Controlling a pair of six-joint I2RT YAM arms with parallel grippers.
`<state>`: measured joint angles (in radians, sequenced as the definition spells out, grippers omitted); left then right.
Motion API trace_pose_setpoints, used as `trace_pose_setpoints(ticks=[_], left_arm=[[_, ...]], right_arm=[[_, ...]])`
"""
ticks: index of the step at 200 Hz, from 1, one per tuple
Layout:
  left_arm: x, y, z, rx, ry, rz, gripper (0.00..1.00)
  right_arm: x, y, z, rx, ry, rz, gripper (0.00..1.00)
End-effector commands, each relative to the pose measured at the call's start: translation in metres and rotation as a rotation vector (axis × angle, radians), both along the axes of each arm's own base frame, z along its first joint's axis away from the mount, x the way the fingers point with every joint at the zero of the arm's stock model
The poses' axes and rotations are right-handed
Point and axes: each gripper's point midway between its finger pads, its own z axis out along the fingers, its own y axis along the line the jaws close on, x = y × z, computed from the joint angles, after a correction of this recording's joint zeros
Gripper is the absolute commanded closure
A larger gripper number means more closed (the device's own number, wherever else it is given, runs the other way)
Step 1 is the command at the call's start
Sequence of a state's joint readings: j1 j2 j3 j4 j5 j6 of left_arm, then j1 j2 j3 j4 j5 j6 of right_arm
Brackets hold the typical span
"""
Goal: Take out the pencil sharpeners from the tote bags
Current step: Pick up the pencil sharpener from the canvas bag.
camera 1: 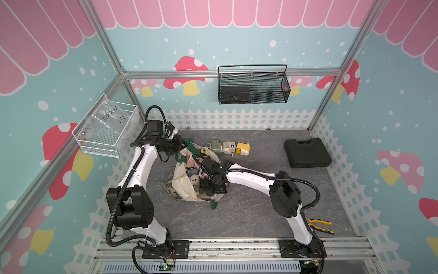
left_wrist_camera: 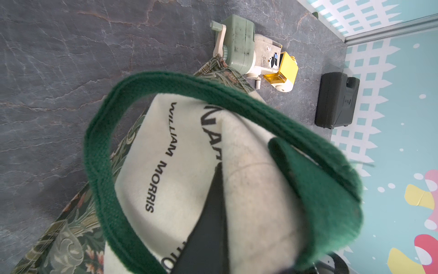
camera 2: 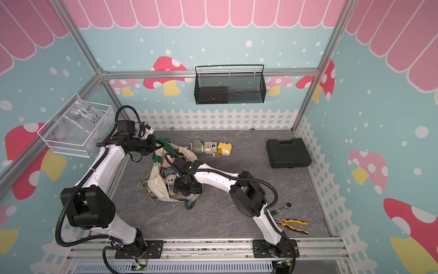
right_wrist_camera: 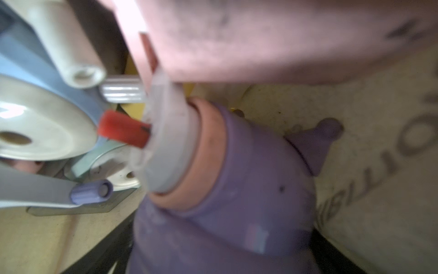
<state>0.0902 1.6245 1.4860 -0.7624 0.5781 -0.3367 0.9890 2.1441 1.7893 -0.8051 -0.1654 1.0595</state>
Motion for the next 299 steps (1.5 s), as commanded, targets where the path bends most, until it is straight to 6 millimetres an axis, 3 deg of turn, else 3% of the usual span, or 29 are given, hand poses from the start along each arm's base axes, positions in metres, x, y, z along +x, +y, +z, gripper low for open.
trace_pose_setpoints(ticks=[1,18,28,94,148,179,183,201,272,299], left_arm=[[0.004,0.002,0.021,0.000,-0.081,0.000,1.00],[0.004,0.002,0.021,0.000,-0.081,0.000,1.00],[0.004,0.001,0.021,0.001,-0.081,-0.002,1.00],[0.003,0.002,0.023,0.003,-0.086,0.000,1.00],[0.003,0.002,0.025,0.003,-0.091,0.000,1.00],[0.003,0.003,0.025,0.006,-0.092,0.001,1.00],[0.003,0.003,0.025,0.006,-0.093,0.001,1.00],[0.003,0.002,0.025,0.005,-0.091,0.001,1.00],[0.003,0.002,0.024,0.007,-0.090,0.000,1.00],[0.003,0.003,0.025,0.009,-0.091,0.002,1.00]], right_arm=[[0.013,-0.009,-0.012,-0.060,-0.049,0.012,0.15],[0.014,-0.004,-0.006,-0.022,-0.077,0.050,0.18],[0.014,0.002,-0.001,0.020,-0.099,0.085,0.27],[0.022,-0.006,0.012,0.045,-0.219,0.126,0.41],[0.031,-0.010,0.051,0.095,-0.389,0.187,0.41],[0.030,-0.009,0.057,0.108,-0.422,0.230,0.44],[0.029,-0.009,0.070,0.131,-0.444,0.229,0.44],[0.028,-0.007,0.081,0.170,-0.474,0.251,0.44],[0.022,0.002,0.105,0.265,-0.555,0.331,0.45],[0.019,-0.005,0.120,0.274,-0.635,0.383,0.45]])
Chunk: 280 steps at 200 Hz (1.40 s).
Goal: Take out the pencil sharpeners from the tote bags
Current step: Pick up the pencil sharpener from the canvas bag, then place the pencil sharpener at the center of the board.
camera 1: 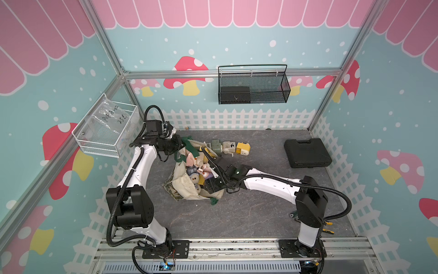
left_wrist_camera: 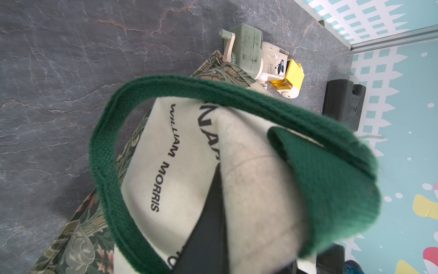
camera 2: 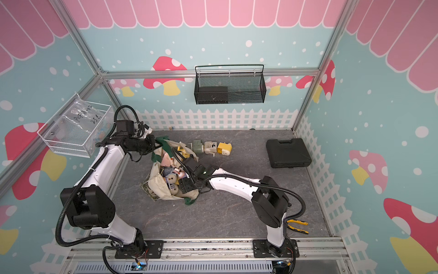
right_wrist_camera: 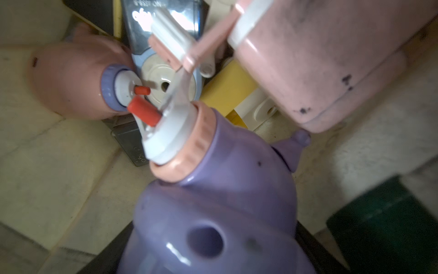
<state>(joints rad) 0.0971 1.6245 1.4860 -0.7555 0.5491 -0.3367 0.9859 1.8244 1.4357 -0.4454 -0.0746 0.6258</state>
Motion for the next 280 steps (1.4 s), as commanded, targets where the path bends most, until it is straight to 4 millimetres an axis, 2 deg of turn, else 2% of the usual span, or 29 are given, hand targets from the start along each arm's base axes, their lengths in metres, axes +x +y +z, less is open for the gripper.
trace_pose_setpoints(ticks=[1,32,74,97,148,188,227,252,280], left_arm=[[0.000,-0.005,0.025,-0.014,-0.085,-0.024,1.00],[0.000,-0.004,0.025,-0.014,-0.084,-0.023,1.00],[0.000,-0.004,0.025,-0.015,-0.084,-0.022,1.00],[0.000,-0.005,0.026,-0.016,-0.086,-0.024,1.00],[0.001,-0.005,0.026,-0.016,-0.086,-0.025,1.00],[0.000,-0.004,0.025,-0.014,-0.084,-0.023,1.00],[0.001,-0.004,0.025,-0.012,-0.083,-0.021,1.00],[0.000,-0.004,0.026,-0.011,-0.086,-0.022,1.00],[0.000,-0.005,0.026,-0.012,-0.085,-0.024,1.00]], right_arm=[[0.009,0.010,0.058,0.135,-0.175,0.066,0.45],[0.005,0.000,0.080,0.162,-0.286,0.119,0.45],[0.011,-0.018,0.095,0.165,-0.377,0.123,0.45],[0.032,-0.042,0.099,0.156,-0.395,0.058,0.45],[0.091,-0.109,0.109,0.106,-0.471,-0.103,0.45],[0.141,-0.167,0.099,0.110,-0.451,-0.252,0.45],[0.170,-0.197,0.091,0.125,-0.445,-0.311,0.45],[0.196,-0.221,0.069,0.134,-0.377,-0.382,0.45],[0.219,-0.239,0.035,0.124,-0.272,-0.443,0.45]])
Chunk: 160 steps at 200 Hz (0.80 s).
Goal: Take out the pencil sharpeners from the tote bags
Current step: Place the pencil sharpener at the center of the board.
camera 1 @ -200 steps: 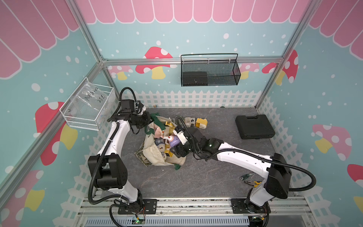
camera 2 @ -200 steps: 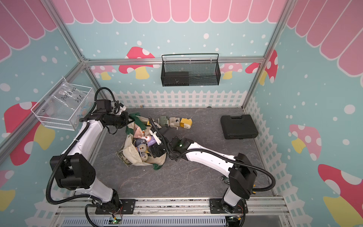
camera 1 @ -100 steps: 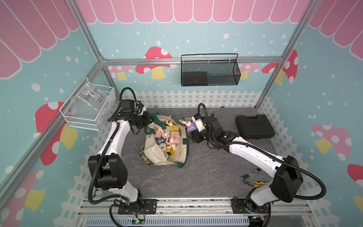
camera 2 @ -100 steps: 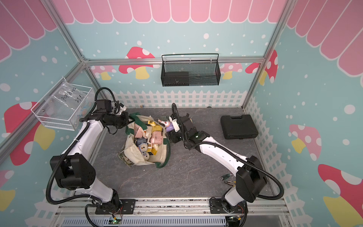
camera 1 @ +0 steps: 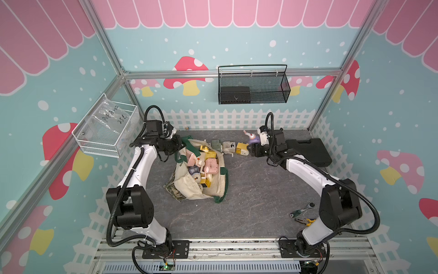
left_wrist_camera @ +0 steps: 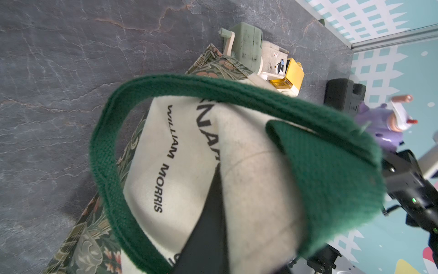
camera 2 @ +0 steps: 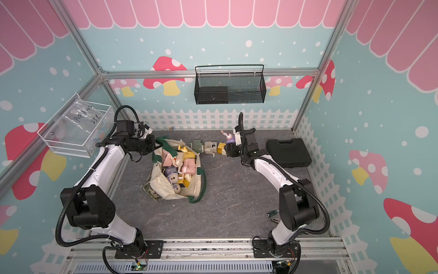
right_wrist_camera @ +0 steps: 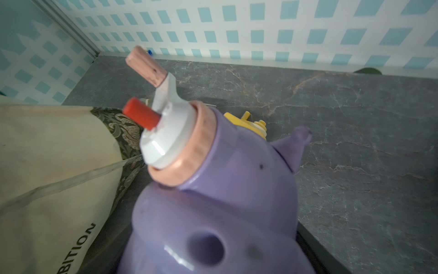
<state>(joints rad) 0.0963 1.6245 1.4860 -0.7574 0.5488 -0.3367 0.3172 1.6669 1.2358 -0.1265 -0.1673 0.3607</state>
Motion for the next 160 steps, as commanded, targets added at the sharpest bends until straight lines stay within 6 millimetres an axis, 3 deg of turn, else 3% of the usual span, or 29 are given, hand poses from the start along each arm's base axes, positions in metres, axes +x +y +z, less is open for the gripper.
trace_pose_setpoints(ticks=[1,29,35,38,49,115,160], left_arm=[[0.000,-0.004,0.026,-0.012,-0.086,-0.023,1.00],[0.000,-0.004,0.027,-0.010,-0.090,-0.022,1.00],[0.000,-0.004,0.027,-0.010,-0.090,-0.023,1.00],[0.000,-0.004,0.027,-0.011,-0.088,-0.022,1.00],[0.000,-0.004,0.026,-0.012,-0.087,-0.023,1.00],[0.000,-0.003,0.027,-0.010,-0.090,-0.021,1.00],[0.000,-0.002,0.026,-0.010,-0.087,-0.019,1.00]], right_arm=[[0.022,-0.006,-0.013,0.049,0.046,-0.025,0.45],[0.046,-0.021,-0.044,0.063,0.131,-0.072,0.45],[0.050,-0.023,-0.040,0.087,0.128,-0.071,0.45],[0.053,-0.023,-0.055,0.088,0.158,-0.075,0.45],[0.061,-0.023,-0.065,0.094,0.176,-0.078,0.44],[0.100,-0.025,-0.089,0.134,0.222,-0.074,0.44],[0.109,-0.026,-0.101,0.176,0.259,-0.079,0.42]])
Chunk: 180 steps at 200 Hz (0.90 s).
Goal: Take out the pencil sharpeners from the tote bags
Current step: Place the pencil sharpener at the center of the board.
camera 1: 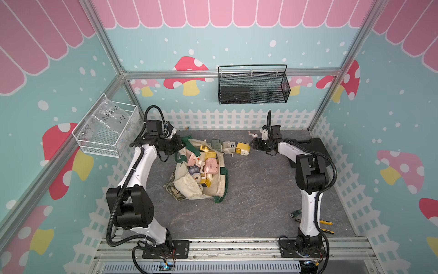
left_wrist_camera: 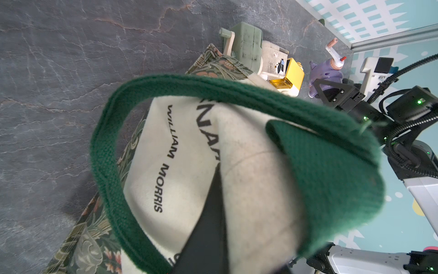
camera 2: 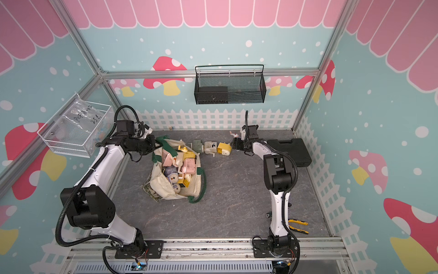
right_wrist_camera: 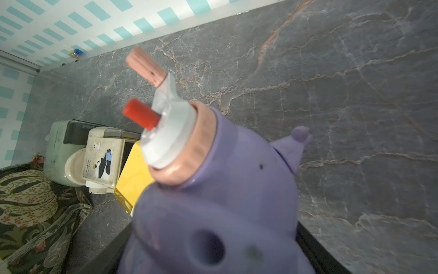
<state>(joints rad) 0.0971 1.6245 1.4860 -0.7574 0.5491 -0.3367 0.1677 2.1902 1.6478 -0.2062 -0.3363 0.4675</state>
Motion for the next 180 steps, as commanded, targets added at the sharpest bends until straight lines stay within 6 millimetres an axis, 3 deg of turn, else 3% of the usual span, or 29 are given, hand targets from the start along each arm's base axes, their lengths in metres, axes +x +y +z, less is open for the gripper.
trace_pose_setpoints(ticks=[1,132,140,146,153,180], left_arm=[[0.000,-0.003,0.026,-0.010,-0.087,-0.020,1.00],[0.001,-0.002,0.025,-0.015,-0.083,-0.018,1.00],[0.001,-0.002,0.025,-0.013,-0.084,-0.018,1.00],[0.001,-0.002,0.025,-0.014,-0.084,-0.017,1.00],[0.001,-0.002,0.025,-0.013,-0.083,-0.018,1.00],[0.001,-0.002,0.025,-0.015,-0.084,-0.019,1.00]], right_arm=[[0.008,0.002,0.003,0.045,0.001,0.006,0.42],[0.005,0.002,-0.025,0.057,0.079,0.007,0.35],[0.005,0.002,-0.026,0.056,0.082,0.006,0.33],[0.004,0.001,-0.027,0.054,0.086,0.004,0.15],[0.004,0.001,-0.026,0.053,0.085,0.005,0.01],[0.003,0.000,-0.024,0.042,0.081,0.005,0.00]])
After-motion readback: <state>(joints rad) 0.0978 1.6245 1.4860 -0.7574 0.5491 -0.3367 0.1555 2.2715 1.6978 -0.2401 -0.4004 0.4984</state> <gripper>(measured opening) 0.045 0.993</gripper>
